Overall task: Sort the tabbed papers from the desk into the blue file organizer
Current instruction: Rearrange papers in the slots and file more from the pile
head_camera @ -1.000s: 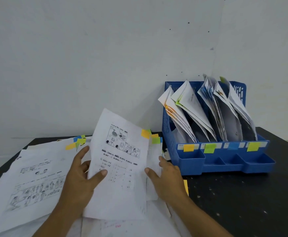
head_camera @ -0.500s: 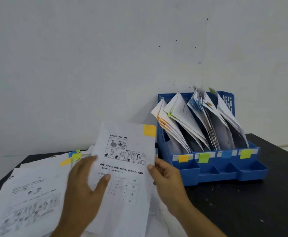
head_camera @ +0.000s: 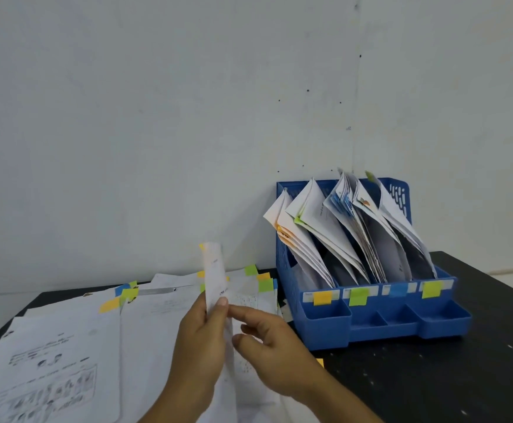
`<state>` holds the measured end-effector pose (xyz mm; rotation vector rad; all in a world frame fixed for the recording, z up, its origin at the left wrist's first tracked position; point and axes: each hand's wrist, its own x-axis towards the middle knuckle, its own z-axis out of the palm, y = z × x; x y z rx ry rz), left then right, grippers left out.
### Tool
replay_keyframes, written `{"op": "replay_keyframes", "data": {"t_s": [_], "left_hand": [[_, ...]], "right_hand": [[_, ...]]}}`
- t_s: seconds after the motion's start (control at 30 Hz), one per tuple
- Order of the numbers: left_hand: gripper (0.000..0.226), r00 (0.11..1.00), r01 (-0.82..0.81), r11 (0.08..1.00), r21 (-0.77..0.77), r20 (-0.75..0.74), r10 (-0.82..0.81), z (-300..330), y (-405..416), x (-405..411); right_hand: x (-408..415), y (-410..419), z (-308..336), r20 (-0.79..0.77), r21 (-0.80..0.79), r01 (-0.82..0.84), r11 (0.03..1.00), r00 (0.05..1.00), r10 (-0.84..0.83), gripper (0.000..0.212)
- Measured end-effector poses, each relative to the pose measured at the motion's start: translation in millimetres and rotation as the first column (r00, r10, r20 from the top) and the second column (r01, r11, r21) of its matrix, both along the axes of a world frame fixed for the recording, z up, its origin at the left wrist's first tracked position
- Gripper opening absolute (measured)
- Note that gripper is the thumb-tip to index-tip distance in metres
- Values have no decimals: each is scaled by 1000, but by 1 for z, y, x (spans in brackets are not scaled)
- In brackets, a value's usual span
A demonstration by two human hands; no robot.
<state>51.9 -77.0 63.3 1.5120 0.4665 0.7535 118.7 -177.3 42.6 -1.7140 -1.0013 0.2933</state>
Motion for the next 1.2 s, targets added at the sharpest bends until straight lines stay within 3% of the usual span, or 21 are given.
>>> {"op": "replay_keyframes", "data": {"t_s": [0.13,0.27,0.33,0.4,0.47,0.5,0.57,0.63,0.7,0.87,1.2], "left_hand": [[29,998,-61,998,19,8,60,11,-7,2],[21,999,-14,1000,18,33,13,16,-1,1],[23,1000,-6,999,49,10,5,16,0,0],[26,1000,-9,999,51,-9,9,18,0,0],[30,1000,-1,999,32,-2,1,22,-2,0],[31,1000,9,1000,24,8,-10,25,-4,1],[30,999,29,1000,12,37,-29,32,-8,0],[28,996,52,999,-10,76,-51,41,-11,0],[29,990,89,996,-31,111,-85,51,-11,-1],[31,963,195,980,-46,197,-182,87,-11,2],[28,918,289,957,-16,287,-272,148,-20,51]], "right_hand": [[10,-3,16,-54,20,-21,1000,998,22,51],[26,-5,30,-97,49,-32,998,995,37,42],[35,-5,35,-61,109,109,988,993,-103,32],[48,-8,40,114,166,430,888,886,-450,28],[62,-12,46,397,133,661,739,648,-650,55],[71,-14,47,514,69,711,700,576,-636,72],[85,-17,51,641,-56,752,657,532,-554,93],[98,-19,55,698,-96,767,634,506,-507,93],[109,-23,61,726,-69,768,637,477,-496,78],[131,-44,77,626,41,755,655,491,-606,38],[142,-64,87,444,1,738,675,605,-662,37]]}}
